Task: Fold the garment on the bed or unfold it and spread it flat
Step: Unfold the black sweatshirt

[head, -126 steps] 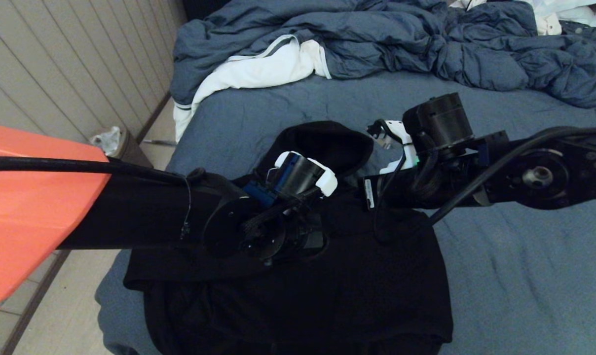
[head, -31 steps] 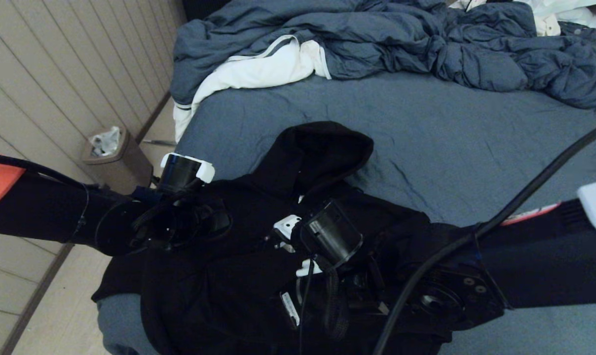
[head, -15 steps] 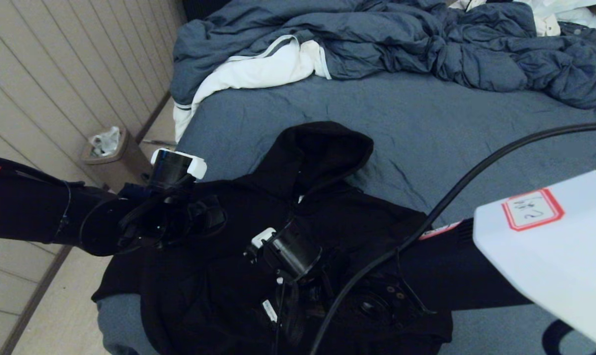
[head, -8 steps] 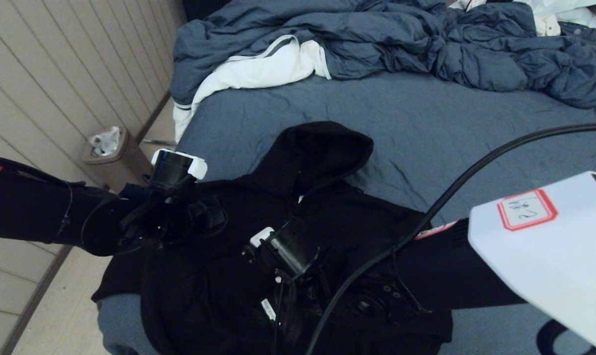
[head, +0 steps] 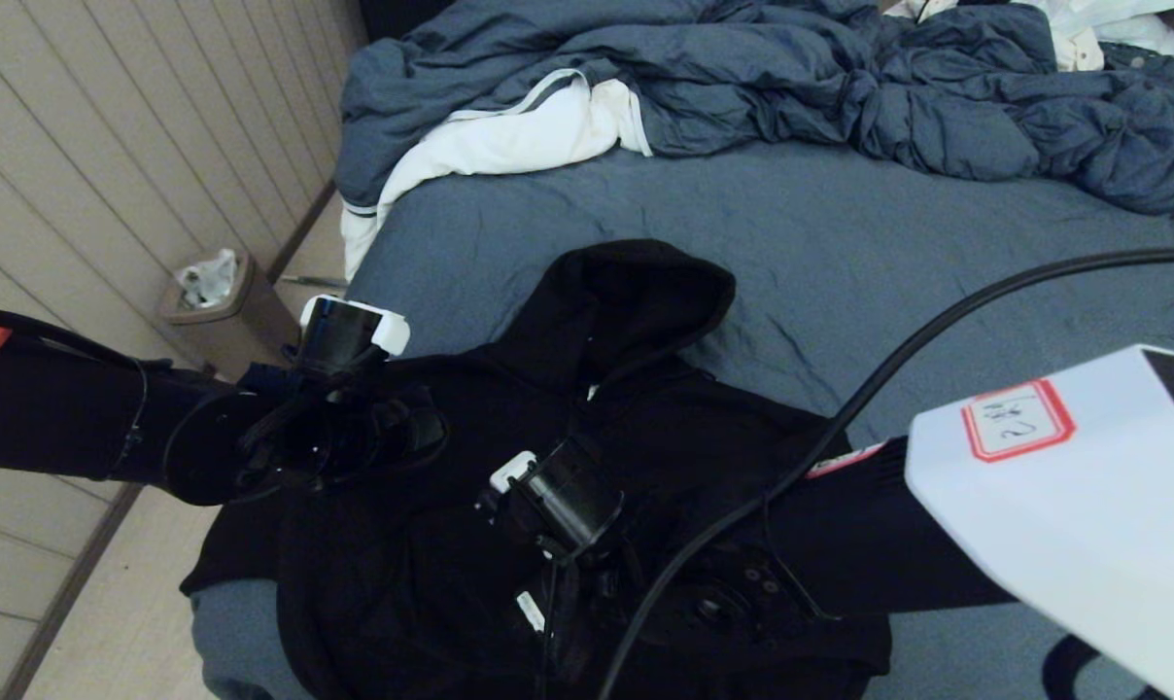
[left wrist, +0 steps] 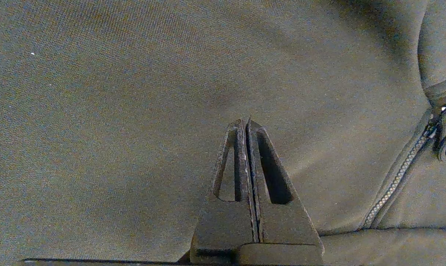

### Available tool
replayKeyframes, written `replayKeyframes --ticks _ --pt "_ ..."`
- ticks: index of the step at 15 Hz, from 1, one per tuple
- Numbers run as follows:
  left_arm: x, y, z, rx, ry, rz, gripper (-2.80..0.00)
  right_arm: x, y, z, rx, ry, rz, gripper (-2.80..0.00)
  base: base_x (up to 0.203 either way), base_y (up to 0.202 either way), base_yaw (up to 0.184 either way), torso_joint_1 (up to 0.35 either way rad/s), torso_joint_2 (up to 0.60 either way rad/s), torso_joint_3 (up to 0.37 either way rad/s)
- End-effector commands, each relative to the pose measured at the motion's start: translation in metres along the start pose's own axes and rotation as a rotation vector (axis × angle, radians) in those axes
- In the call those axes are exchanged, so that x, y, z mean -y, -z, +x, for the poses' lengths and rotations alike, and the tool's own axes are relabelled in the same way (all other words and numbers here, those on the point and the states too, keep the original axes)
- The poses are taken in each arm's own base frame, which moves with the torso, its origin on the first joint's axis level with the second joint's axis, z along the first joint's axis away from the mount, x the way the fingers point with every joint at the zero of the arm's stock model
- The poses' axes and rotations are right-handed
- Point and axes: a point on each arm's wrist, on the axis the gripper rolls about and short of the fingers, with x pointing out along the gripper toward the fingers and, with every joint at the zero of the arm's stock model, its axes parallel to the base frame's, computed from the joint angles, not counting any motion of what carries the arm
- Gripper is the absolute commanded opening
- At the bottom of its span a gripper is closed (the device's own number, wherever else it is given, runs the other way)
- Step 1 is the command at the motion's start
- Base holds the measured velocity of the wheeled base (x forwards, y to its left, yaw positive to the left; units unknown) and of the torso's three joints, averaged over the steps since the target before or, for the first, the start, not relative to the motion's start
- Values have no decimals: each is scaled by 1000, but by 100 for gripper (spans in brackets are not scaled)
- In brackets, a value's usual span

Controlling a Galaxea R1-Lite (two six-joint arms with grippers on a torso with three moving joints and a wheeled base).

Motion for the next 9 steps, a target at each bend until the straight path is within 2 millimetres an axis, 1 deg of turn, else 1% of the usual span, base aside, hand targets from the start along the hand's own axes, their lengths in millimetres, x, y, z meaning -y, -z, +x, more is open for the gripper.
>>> replayKeyframes --ticks 1,6,9 --pt "0 0 1 1 -2 -4 -280 -2 2 9 -16 4 -5 -280 0 0 0 0 0 0" --pt "0 1 1 -1 -1 -3 -280 -1 -3 4 6 1 -5 -280 0 0 0 0 0 0" --pt "0 0 0 0 1 -4 -280 -1 -2 5 0 3 -3 -280 0 0 0 0 0 0"
